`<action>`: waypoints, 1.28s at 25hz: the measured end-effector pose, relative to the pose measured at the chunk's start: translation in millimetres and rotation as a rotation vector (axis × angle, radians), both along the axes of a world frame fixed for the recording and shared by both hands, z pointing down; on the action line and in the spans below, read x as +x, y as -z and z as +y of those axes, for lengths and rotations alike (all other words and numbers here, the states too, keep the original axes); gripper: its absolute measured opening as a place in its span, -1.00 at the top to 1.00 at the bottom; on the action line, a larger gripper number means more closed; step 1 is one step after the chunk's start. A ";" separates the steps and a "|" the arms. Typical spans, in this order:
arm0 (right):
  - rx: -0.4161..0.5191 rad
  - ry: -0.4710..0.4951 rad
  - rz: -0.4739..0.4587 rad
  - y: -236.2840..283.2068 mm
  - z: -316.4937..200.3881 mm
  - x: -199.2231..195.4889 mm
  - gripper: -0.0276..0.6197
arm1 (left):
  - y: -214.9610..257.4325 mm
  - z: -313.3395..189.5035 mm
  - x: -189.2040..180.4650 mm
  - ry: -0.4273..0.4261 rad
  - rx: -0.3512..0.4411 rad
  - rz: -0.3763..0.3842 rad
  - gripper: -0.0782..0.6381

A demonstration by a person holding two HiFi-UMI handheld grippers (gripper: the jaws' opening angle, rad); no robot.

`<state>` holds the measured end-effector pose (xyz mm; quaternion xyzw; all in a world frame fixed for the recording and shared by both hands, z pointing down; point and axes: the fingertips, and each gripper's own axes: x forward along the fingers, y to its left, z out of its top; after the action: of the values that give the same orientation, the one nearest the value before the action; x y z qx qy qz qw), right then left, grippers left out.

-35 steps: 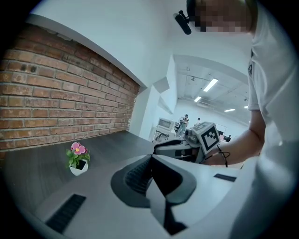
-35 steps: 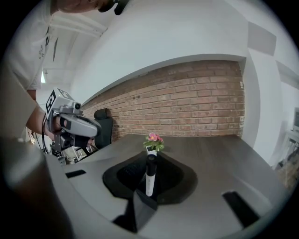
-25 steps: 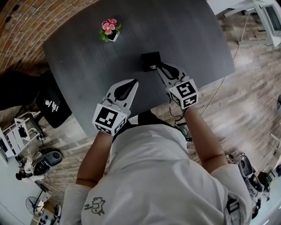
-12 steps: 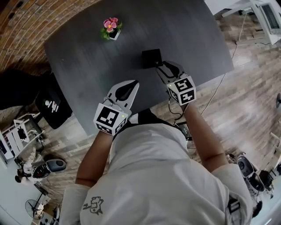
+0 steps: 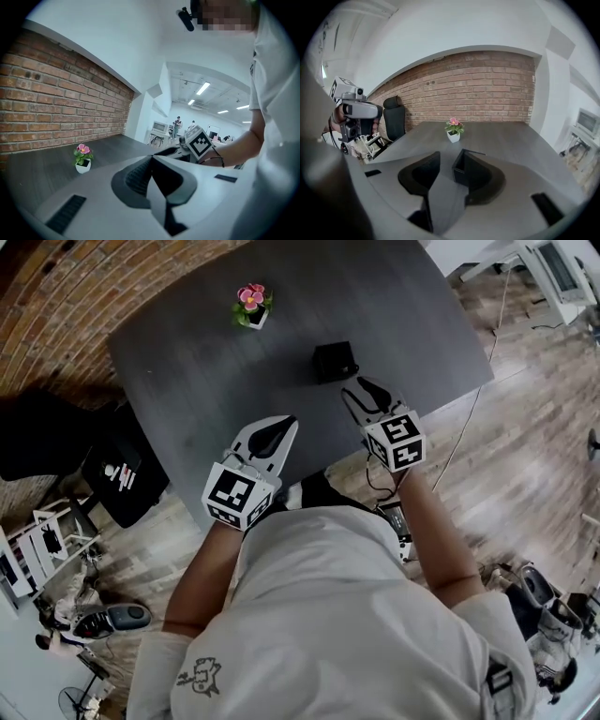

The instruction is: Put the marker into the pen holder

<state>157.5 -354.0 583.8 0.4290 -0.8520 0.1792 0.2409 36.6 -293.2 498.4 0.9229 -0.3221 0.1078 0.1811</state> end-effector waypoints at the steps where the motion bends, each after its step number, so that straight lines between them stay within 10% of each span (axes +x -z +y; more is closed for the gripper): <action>1: 0.007 -0.007 0.002 5.9 5.3 -3.9 0.41 | 4.2 3.8 -4.9 -0.003 0.004 0.007 0.75; 32: 0.397 -0.221 -0.037 183.4 191.4 -116.6 0.90 | 118.8 110.0 -103.8 -0.302 0.260 0.104 0.75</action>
<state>40.9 -162.6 400.4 0.5555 -0.8225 0.0412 0.1151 -67.2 -183.2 379.6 0.9806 -0.1817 0.0434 0.0587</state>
